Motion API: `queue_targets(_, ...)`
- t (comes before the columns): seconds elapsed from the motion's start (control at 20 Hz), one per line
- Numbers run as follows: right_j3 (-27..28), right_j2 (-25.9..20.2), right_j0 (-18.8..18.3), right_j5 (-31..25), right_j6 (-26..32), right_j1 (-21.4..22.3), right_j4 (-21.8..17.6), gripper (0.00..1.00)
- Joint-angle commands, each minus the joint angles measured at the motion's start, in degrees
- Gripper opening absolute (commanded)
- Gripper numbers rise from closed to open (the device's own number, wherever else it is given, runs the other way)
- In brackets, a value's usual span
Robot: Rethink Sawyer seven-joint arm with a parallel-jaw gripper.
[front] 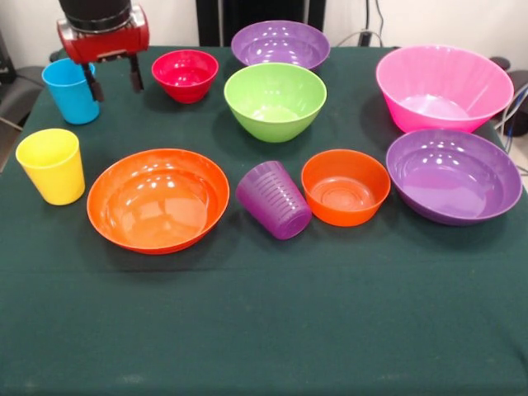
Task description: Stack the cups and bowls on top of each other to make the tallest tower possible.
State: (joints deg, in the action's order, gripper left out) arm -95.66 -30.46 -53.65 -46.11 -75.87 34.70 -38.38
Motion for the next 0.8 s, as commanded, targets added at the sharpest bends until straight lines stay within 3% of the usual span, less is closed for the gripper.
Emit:
queue_targets(0.05,2.41,-1.12,0.22,2.98,9.18,-3.02,-5.68,1.00)
queue_targets(0.45,2.30,-1.83,0.33,0.86,9.35,-1.01,-5.24,1.00)
queue_targets(0.65,-0.10,-2.74,-0.12,-1.79,9.62,4.35,-2.55,1.00)
queue_targets(0.8,-0.27,-3.23,0.02,-7.36,11.04,8.65,0.48,1.00)
